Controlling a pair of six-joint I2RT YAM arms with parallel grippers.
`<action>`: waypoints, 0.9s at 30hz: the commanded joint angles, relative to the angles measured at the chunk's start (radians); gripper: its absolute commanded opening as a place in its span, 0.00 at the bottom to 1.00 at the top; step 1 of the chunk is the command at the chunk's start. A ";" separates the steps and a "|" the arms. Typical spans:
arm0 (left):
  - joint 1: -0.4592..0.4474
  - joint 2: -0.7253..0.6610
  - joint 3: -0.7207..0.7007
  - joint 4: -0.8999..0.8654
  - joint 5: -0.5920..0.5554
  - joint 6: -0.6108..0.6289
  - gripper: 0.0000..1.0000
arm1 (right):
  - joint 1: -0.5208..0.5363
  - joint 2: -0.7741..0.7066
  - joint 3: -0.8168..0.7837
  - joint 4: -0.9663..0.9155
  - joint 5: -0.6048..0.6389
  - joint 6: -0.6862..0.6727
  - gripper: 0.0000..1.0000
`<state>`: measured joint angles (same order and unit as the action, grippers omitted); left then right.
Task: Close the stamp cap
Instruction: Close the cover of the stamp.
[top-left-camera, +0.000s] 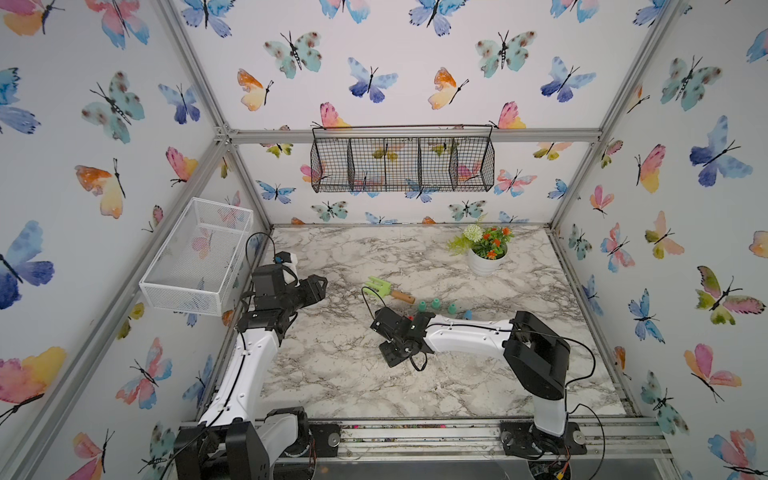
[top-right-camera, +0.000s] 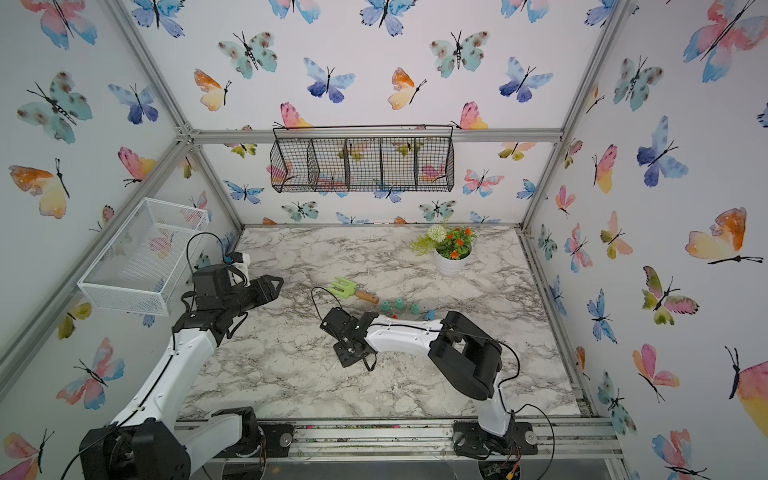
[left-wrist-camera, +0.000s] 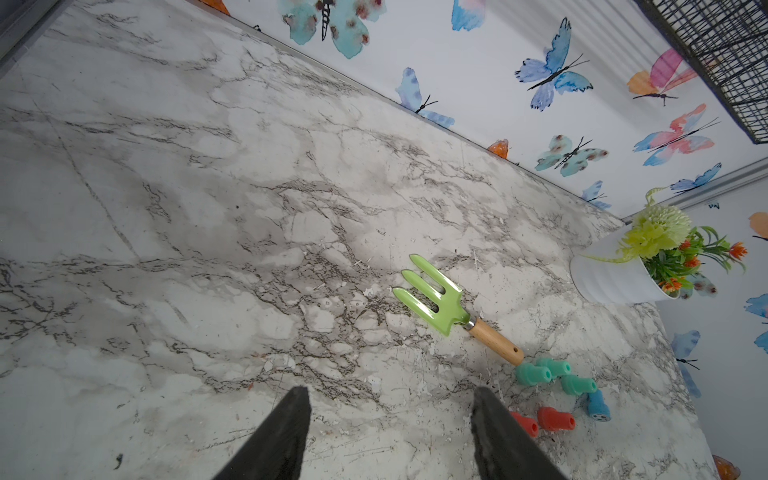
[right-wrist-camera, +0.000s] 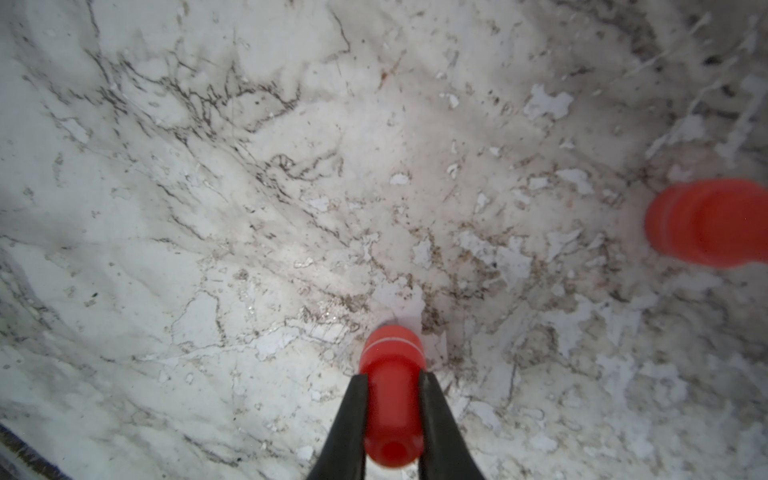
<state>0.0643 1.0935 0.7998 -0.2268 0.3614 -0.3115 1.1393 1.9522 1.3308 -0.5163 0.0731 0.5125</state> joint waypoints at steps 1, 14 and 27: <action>0.008 0.000 -0.009 0.012 0.017 0.002 0.64 | 0.000 0.041 0.009 -0.054 -0.022 -0.019 0.02; 0.010 0.000 -0.010 0.011 0.020 0.002 0.64 | -0.001 0.123 0.111 -0.233 -0.037 -0.080 0.02; 0.014 0.001 -0.011 0.011 0.025 0.002 0.64 | 0.000 0.264 0.140 -0.270 -0.093 -0.130 0.01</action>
<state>0.0708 1.0935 0.7998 -0.2249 0.3649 -0.3115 1.1393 2.0827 1.5364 -0.7368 0.0505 0.4011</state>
